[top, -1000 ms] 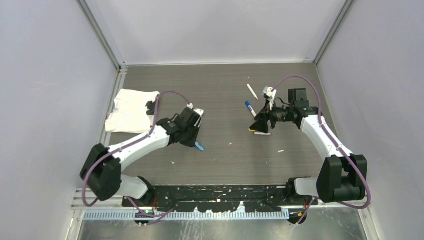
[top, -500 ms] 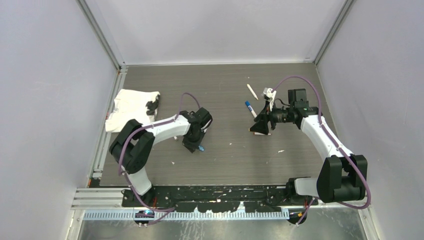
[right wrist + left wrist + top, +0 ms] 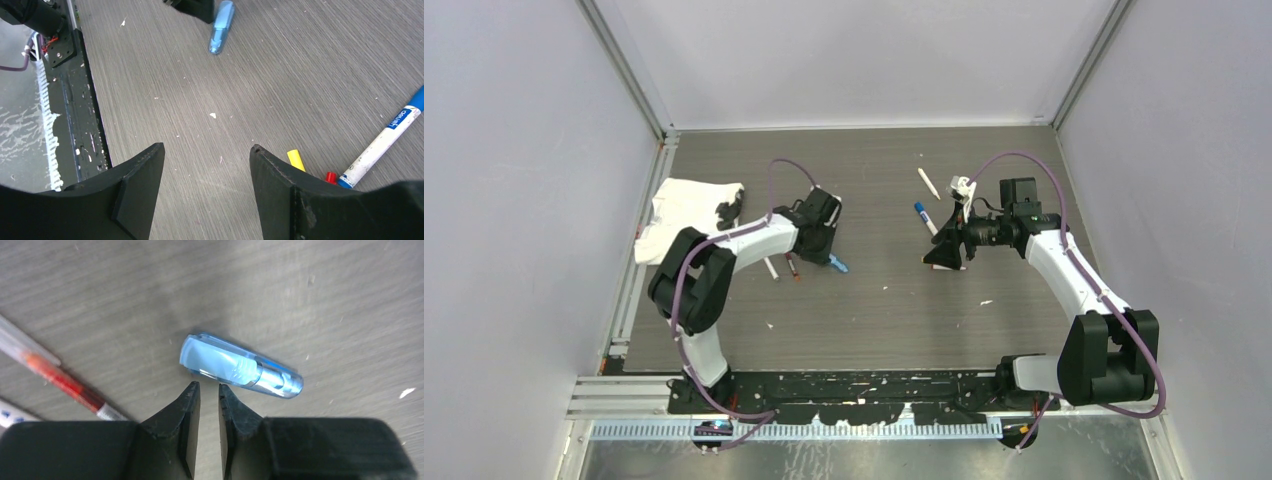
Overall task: Insert the pens into the pen caps
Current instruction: Move the pen to the center of the board.
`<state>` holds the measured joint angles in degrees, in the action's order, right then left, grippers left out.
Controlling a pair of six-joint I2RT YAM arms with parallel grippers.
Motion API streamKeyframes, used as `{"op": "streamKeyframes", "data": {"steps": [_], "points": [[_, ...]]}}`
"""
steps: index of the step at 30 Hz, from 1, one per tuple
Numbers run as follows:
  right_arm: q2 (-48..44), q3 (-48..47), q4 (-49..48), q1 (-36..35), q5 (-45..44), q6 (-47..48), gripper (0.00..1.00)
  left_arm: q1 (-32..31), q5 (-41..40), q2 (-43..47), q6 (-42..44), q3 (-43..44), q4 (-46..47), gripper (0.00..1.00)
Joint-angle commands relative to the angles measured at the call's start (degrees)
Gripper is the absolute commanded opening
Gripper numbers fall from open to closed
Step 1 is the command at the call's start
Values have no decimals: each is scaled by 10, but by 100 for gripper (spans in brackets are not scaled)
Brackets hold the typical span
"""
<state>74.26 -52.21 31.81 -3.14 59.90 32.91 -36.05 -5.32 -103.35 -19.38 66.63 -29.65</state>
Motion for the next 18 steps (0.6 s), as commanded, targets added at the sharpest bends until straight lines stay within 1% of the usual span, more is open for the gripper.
{"op": "streamKeyframes", "data": {"steps": [1, 7, 10, 12, 15, 18], "points": [[-16, -24, 4, 1, 16, 14, 69, 31, 107, 39, -30, -22, 143, 22], [-20, -25, 11, 1, 19, 22, 69, 41, 113, 126, -7, -73, 168, 23], [-17, -25, 12, 1, 22, 23, 69, 41, 147, 157, -7, -96, 200, 26], [-16, -26, 14, 1, 24, 23, 69, 39, 161, 146, -39, -89, 213, 28], [-19, -26, 15, 1, 22, 23, 69, 33, 161, 91, -100, -51, 204, 29], [-21, -26, 15, 1, 22, 23, 69, 20, 152, 37, -134, -22, 202, 30]]}}
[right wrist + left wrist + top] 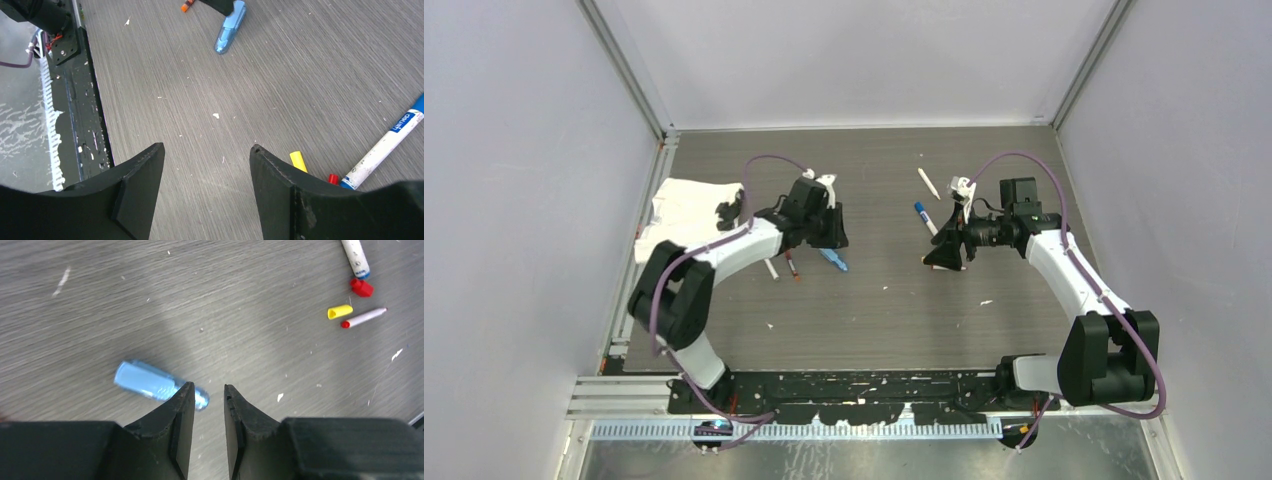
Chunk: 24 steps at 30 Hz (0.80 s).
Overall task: Insert the pens into the pen caps
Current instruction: Move the pen to the center of the board.
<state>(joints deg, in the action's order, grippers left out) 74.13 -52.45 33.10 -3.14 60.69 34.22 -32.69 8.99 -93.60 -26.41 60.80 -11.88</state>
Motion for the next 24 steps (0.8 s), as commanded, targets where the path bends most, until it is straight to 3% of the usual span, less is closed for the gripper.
{"op": "streamKeyframes", "data": {"steps": [1, 12, 24], "points": [[-20, -24, 2, 1, 15, 10, 69, -17, 8, -76, -71, 43, 26, 30], [-21, -23, 3, 1, 23, 11, 69, -16, -18, -131, -82, 44, 0, 30], [-21, -22, 5, 1, 26, 12, 69, 39, -85, 39, -59, -104, -10, 29]]}}
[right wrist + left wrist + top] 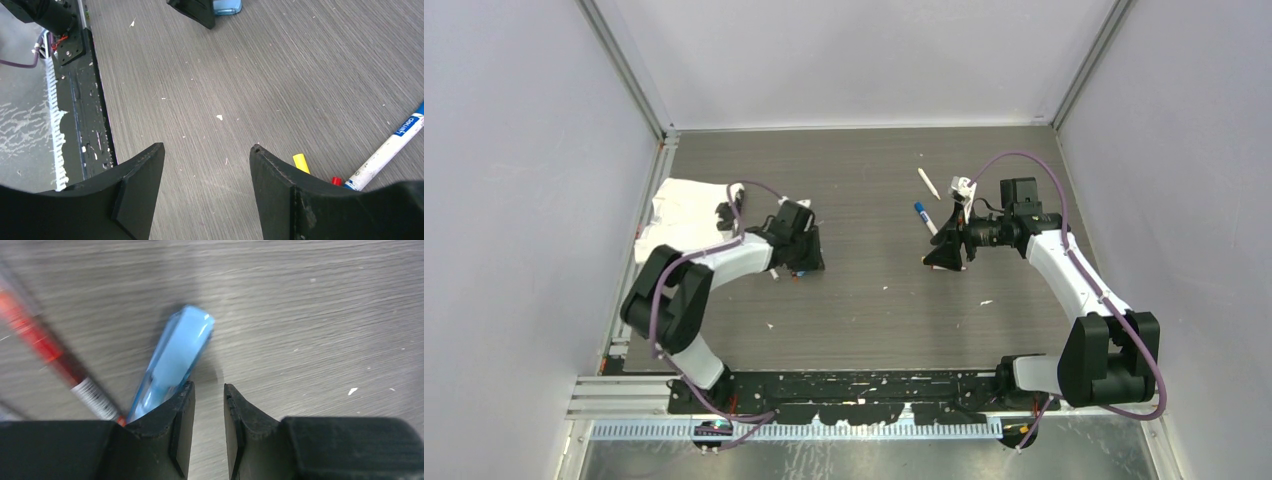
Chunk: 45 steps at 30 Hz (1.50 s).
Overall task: Insert the pens into the pen caps
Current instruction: Move the pen to the center of the board.
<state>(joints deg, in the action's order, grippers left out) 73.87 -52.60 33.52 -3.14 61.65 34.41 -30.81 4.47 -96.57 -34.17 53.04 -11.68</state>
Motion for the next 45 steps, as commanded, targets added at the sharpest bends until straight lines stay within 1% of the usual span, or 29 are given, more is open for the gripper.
{"op": "streamKeyframes", "data": {"steps": [1, 9, 13, 14, 15, 17, 18, 19, 20, 24, 26, 29, 30, 32, 36, 40, 45], "points": [[-18, -21, 1, 1, 17, 10, 69, 21, -40, 98, 25, -34, -6, 29], [-22, -19, 0, 1, -3, 18, 69, 22, 23, 285, 62, -74, 59, 30], [-26, -19, 0, 1, -30, 26, 69, 22, 42, 384, 66, -122, 92, 32], [-26, -19, -1, 1, -39, 26, 69, 22, 50, 409, 64, -137, 102, 40], [-27, -18, -5, 1, -48, 26, 69, 22, 55, 431, 58, -151, 112, 50], [-26, -16, -12, 1, -76, 24, 69, 22, 65, 476, 31, -195, 157, 76], [-24, -15, -17, 1, -88, 21, 69, 22, 77, 496, 17, -218, 184, 85], [-23, -14, -22, 1, -103, 19, 69, 22, 88, 514, 3, -239, 205, 91], [-20, -14, -25, 1, -118, 17, 69, 22, 97, 529, -10, -255, 221, 94], [-5, -15, -56, 1, -176, -21, 68, 23, 117, 571, -46, -294, 231, 95], [6, -15, -80, 1, -204, -55, 66, 23, 116, 588, -59, -310, 233, 94], [28, -20, -126, 1, -256, -132, 65, 24, 116, 607, -74, -329, 236, 94], [38, -27, -135, 1, -282, -154, 64, 24, 115, 612, -78, -334, 236, 94], [63, -48, -131, -1, -306, -179, 63, 24, 116, 621, -81, -338, 236, 94], [125, -100, -84, -30, -358, -174, 60, 23, 115, 631, -84, -346, 229, 95], [181, -130, -73, -69, -413, -170, 58, 23, 114, 639, -87, -354, 224, 95], [224, -168, -65, -78, -441, -185, 53, 23, 108, 655, -90, -362, 215, 95]]}}
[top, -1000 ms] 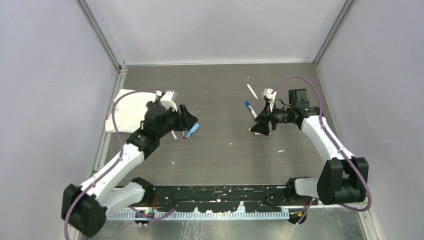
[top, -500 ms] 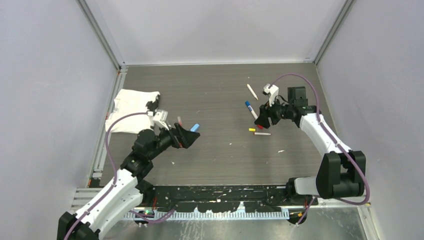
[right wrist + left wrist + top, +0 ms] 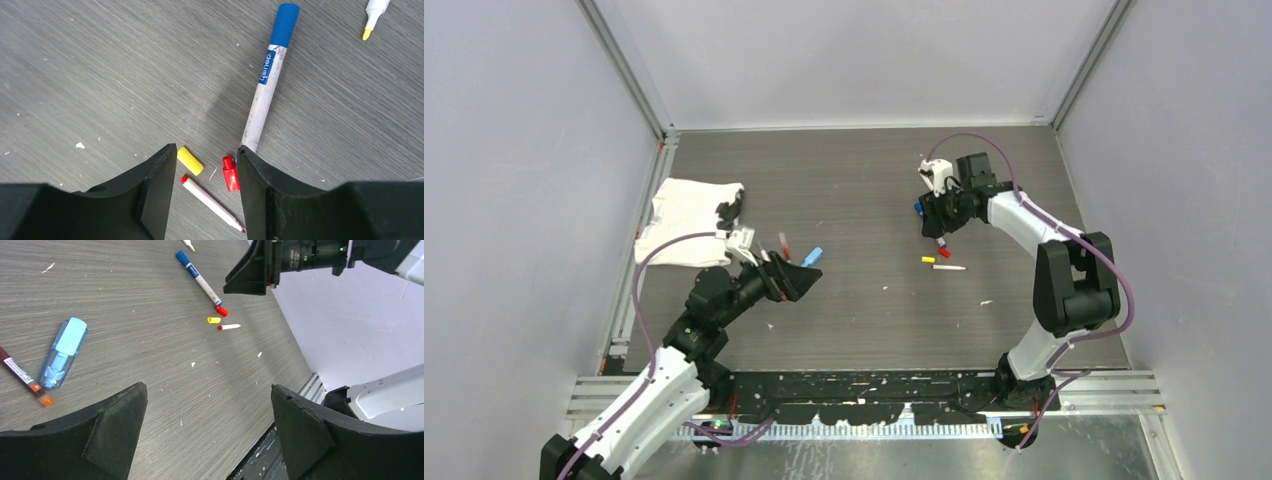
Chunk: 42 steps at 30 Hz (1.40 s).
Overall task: Insert the pens into the pen caps
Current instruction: Move the pen to the center of the board.
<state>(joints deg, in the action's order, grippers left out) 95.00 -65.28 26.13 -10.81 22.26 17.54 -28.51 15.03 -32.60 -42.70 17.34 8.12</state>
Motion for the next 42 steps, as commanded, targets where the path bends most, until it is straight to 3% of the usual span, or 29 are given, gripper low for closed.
{"op": "streamKeyframes", "data": {"steps": [1, 10, 22, 27, 30, 42], "points": [[18, -46, 8, -1, -53, -16, 53, 0, 0, 18, -5, -5, 15, 95], [133, -132, 35, -5, -74, -31, 46, 1, -1, 28, -4, -1, 3, 95], [189, -141, 46, -5, -73, -33, 40, 1, -8, 51, -6, -8, -9, 94], [196, -145, 65, -5, -31, -16, 20, 0, -8, 61, -10, -9, -15, 94], [188, -146, 70, -5, -11, -1, 13, 0, -11, 69, -10, -10, -19, 94], [60, -47, 40, -5, 244, 174, 5, 1, -2, 69, -23, -17, 4, 94]]}}
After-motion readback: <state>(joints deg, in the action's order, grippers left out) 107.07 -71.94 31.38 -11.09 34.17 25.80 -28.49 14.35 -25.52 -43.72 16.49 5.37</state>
